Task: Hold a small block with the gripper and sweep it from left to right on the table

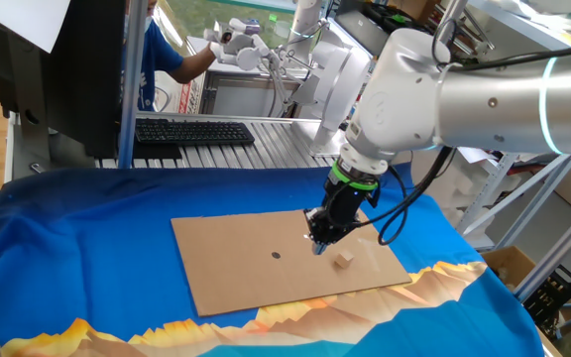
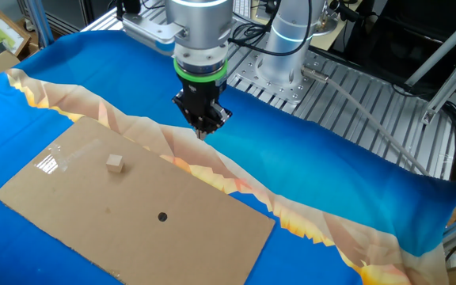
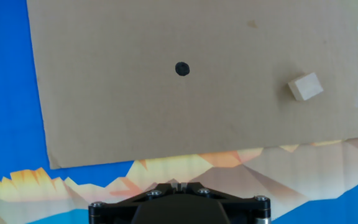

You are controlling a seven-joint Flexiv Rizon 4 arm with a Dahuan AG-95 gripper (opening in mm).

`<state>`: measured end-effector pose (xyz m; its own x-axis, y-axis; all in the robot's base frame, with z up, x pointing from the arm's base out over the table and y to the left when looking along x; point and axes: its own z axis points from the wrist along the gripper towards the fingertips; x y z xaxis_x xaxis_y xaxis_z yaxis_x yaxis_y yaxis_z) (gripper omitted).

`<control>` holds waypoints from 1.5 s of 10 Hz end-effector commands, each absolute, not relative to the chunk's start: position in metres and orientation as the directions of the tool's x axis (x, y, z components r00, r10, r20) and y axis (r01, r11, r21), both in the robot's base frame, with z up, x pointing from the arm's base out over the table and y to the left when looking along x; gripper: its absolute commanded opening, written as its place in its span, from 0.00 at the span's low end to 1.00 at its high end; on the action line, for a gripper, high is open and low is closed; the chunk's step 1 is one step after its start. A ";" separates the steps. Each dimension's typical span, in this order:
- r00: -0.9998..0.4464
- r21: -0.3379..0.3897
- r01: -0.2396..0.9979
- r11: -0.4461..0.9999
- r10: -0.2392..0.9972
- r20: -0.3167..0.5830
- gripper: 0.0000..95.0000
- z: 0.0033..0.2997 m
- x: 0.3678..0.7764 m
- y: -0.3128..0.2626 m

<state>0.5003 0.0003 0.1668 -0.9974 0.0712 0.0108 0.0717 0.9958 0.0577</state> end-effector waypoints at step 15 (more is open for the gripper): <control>-0.983 0.009 -0.178 0.984 -0.177 -0.043 0.00 0.142 0.562 -0.050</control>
